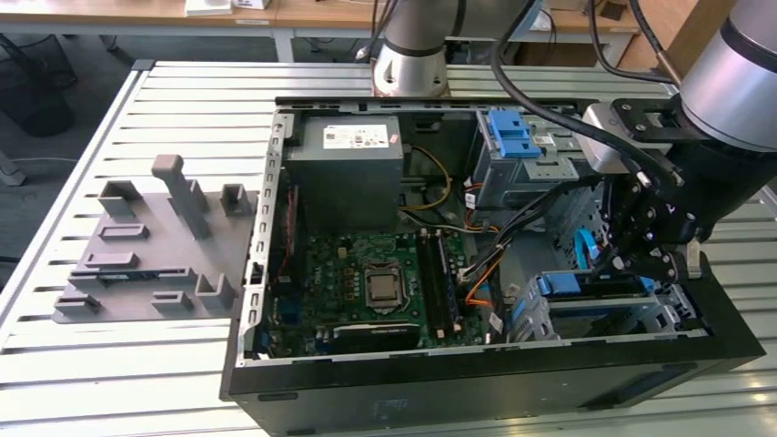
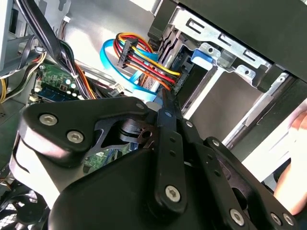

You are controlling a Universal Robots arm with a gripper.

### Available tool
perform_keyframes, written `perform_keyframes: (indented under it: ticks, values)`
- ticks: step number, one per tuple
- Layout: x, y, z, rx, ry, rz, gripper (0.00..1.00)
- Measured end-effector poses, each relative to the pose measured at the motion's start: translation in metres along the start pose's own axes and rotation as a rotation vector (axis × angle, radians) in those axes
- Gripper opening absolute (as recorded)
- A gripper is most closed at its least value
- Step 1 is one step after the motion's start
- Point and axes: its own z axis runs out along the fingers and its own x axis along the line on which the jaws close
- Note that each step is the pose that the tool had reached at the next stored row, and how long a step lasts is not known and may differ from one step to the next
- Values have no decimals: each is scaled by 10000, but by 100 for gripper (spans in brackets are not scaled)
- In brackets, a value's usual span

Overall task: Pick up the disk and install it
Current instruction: 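Insert the second disk wire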

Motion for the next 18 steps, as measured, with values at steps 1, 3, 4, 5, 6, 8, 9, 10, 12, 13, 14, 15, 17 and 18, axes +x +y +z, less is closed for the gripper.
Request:
perform_keyframes:
  ticks: [1,3,4,5,6,8,9,10,12,13,14,15,17,18]
  values:
    - [0,0,2,0,0,0,11]
    - [0,0,7,0,-2,0,11]
    - [0,0,8,0,-2,0,11]
    - [0,0,8,0,-3,-1,11]
    - [0,0,8,0,-4,0,11]
    - [0,0,4,-1,-8,0,11]
    - [0,0,-6,-1,-9,0,11]
    - [0,0,-18,0,-6,0,11]
    - [0,0,-33,-1,-7,0,11]
    - [0,0,-40,0,-6,0,11]
    - [0,-1,-47,0,-5,0,11]
    - [0,-1,-55,0,-4,0,11]
    - [0,-1,-76,0,-6,0,11]
    - [0,-1,-88,0,-5,0,11]
